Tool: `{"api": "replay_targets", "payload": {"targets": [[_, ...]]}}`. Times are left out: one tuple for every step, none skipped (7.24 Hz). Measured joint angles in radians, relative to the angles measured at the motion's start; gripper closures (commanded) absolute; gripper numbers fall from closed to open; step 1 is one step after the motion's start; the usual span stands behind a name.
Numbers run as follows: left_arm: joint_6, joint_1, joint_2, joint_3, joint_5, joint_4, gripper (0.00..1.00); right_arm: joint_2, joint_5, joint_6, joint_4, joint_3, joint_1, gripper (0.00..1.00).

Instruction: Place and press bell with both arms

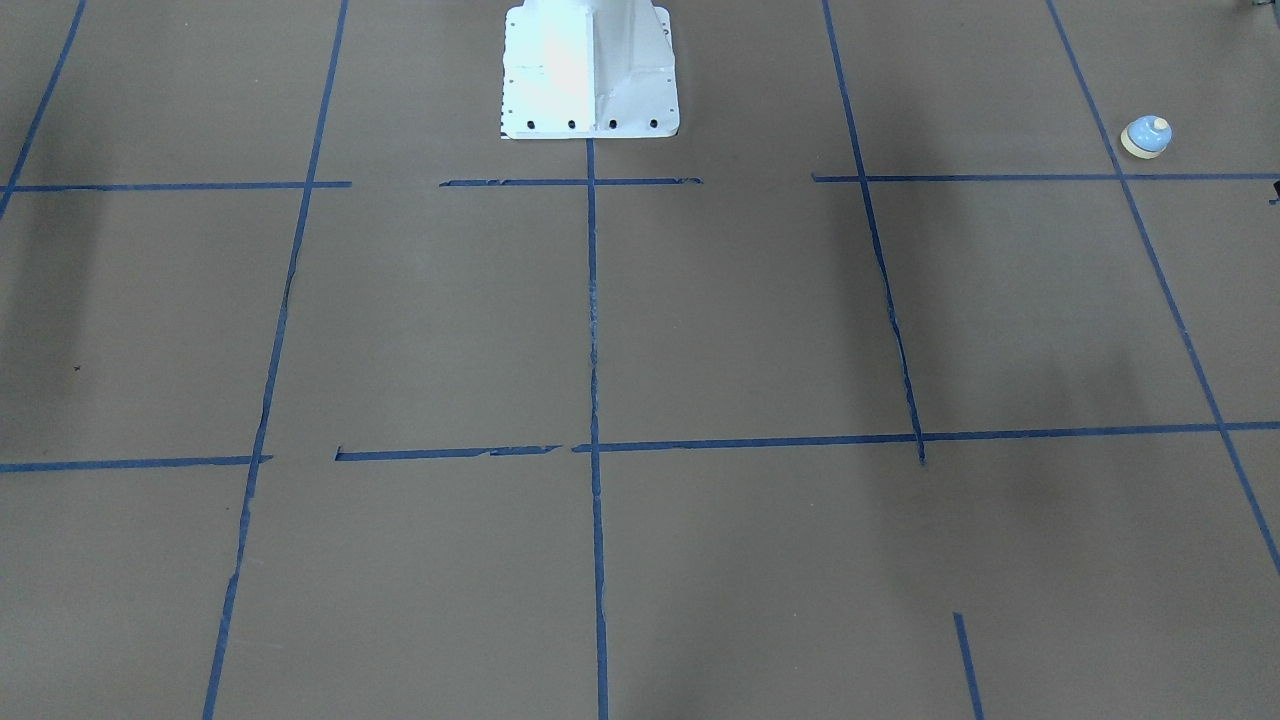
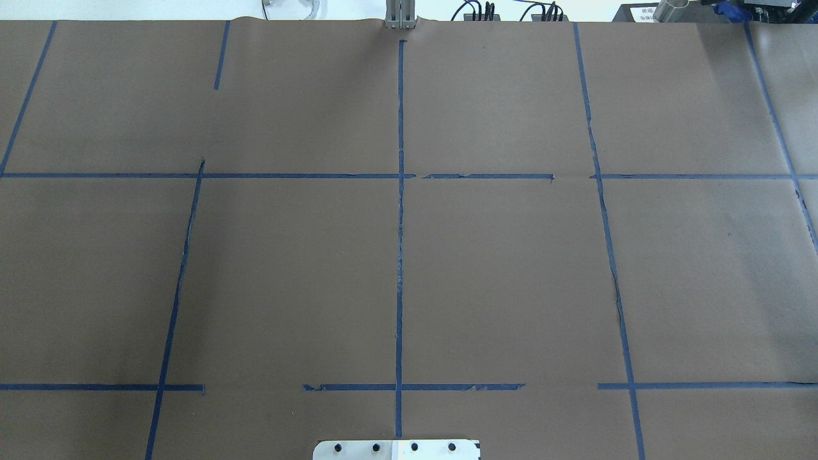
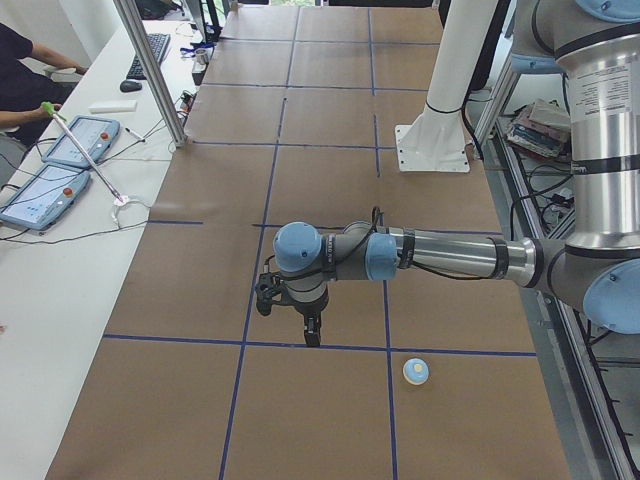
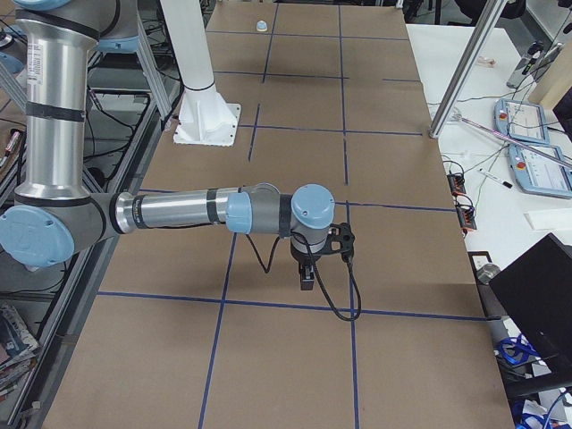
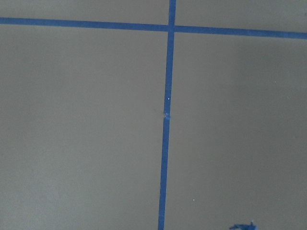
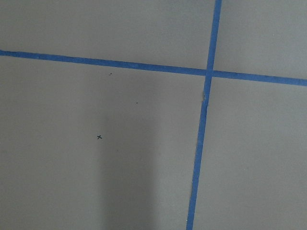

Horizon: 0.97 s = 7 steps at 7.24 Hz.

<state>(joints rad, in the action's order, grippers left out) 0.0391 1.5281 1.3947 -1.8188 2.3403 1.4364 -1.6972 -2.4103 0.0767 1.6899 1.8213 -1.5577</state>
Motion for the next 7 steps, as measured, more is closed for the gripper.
{"api": "replay_targets", "payload": {"targets": [[-0.01, -0.002, -0.01, -0.003, -0.014, 0.0, 0.0, -0.003, 0.0, 0.0, -0.001, 0.001, 0.0, 0.0], [-0.025, -0.004, -0.022, -0.009, -0.023, -0.001, 0.0, -0.002, 0.0, 0.0, -0.001, 0.001, 0.0, 0.0], [-0.032, -0.004, -0.028, -0.013, -0.029, 0.003, 0.0, -0.002, 0.0, -0.001, -0.002, 0.001, 0.0, 0.0], [-0.035, -0.005, -0.027, -0.015, -0.031, 0.008, 0.0, -0.002, 0.001, -0.001, -0.002, 0.001, 0.001, 0.0], [-0.035, -0.005, -0.022, -0.016, -0.031, 0.011, 0.0, -0.002, 0.001, -0.001, -0.002, 0.001, 0.003, 0.0], [-0.035, -0.005, -0.02, -0.016, -0.028, 0.012, 0.0, -0.002, 0.002, -0.001, -0.002, 0.001, 0.005, 0.0], [-0.035, -0.005, -0.024, -0.012, -0.026, 0.013, 0.0, -0.002, 0.002, -0.001, -0.003, 0.002, 0.007, 0.0]]}}
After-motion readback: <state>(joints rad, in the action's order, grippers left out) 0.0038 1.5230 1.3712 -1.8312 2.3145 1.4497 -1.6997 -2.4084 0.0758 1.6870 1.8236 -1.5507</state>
